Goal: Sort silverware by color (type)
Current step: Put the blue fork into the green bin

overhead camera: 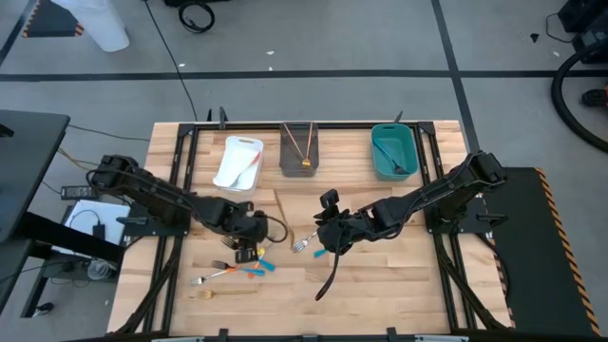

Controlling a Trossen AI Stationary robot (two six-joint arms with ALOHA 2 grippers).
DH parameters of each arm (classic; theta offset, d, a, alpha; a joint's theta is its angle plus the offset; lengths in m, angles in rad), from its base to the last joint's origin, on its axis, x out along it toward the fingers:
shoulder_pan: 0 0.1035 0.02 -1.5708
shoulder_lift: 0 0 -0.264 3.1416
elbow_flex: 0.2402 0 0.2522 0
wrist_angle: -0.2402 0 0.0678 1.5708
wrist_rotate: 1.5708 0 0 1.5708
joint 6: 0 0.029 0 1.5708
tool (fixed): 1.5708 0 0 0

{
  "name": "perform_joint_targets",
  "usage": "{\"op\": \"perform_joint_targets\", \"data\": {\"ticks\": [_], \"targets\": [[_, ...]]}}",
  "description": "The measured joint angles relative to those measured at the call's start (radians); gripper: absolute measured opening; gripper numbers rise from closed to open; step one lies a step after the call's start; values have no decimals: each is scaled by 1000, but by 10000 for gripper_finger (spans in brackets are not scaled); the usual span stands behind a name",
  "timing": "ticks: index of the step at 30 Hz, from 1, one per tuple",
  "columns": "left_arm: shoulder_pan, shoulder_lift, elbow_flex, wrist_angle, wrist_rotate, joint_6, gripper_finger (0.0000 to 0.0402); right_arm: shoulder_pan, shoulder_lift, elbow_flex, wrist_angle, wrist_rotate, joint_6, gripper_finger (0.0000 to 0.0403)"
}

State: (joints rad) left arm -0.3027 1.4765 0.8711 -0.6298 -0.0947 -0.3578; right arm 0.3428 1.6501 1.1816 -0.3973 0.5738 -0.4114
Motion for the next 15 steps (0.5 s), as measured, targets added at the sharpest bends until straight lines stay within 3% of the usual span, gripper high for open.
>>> {"op": "perform_joint_targets", "data": {"ticks": [15], "targets": [[-109,10,-67,109,3,-17,134,0,0,0,5,-2,-1,92]]}}
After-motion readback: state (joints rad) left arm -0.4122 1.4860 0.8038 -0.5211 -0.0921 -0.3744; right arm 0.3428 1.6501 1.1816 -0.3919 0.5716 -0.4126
